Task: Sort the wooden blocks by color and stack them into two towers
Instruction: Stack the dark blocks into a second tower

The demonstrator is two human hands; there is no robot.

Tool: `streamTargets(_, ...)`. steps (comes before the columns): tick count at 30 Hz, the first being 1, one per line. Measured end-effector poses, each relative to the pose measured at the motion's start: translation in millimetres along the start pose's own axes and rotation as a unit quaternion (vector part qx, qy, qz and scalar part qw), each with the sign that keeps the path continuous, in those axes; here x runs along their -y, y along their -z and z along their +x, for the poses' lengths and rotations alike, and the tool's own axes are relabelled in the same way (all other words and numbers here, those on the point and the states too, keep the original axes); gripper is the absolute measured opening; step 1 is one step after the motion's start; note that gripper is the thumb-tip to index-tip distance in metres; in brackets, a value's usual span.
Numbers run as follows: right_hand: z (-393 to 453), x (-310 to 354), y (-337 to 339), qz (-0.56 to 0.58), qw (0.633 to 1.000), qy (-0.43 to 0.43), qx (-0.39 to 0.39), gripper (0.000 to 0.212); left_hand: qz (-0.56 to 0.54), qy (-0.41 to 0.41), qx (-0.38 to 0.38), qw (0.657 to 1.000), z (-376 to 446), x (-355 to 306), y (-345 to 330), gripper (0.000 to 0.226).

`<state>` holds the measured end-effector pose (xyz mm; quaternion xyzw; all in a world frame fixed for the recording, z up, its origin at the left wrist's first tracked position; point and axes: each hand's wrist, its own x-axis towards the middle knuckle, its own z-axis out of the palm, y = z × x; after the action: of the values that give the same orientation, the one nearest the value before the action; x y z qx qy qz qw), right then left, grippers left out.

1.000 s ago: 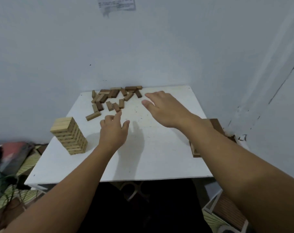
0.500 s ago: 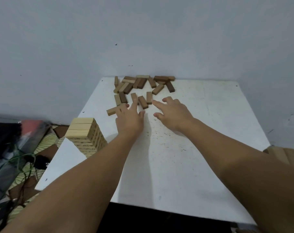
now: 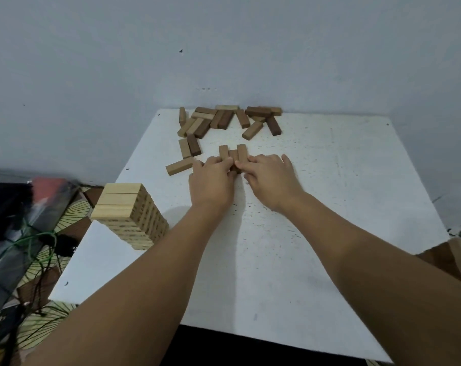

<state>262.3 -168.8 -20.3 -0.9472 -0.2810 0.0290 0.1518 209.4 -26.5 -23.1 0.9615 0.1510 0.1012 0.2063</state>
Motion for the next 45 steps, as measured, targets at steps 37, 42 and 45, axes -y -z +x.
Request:
streamTargets(37, -208.2, 4.1, 10.1, 0.499, 0.841, -0.173, -0.119, 0.044, -0.272, -0.058, 0.188, 0.942, -168.2, -28.0, 32.2, 0.084)
streamTargets(42, -198.0, 15.4, 5.3, 0.604, 0.763, -0.183, -0.137, 0.052, -0.497, 0.11, 0.093, 0.856, -185.9, -50.6, 17.1, 0.067)
streamTargets(45, -194.6, 21.3, 1.8, 0.631, 0.742, -0.191, -0.124, 0.058, -0.534, 0.118, 0.073, 0.834, -191.0, -62.8, 11.2, 0.06)
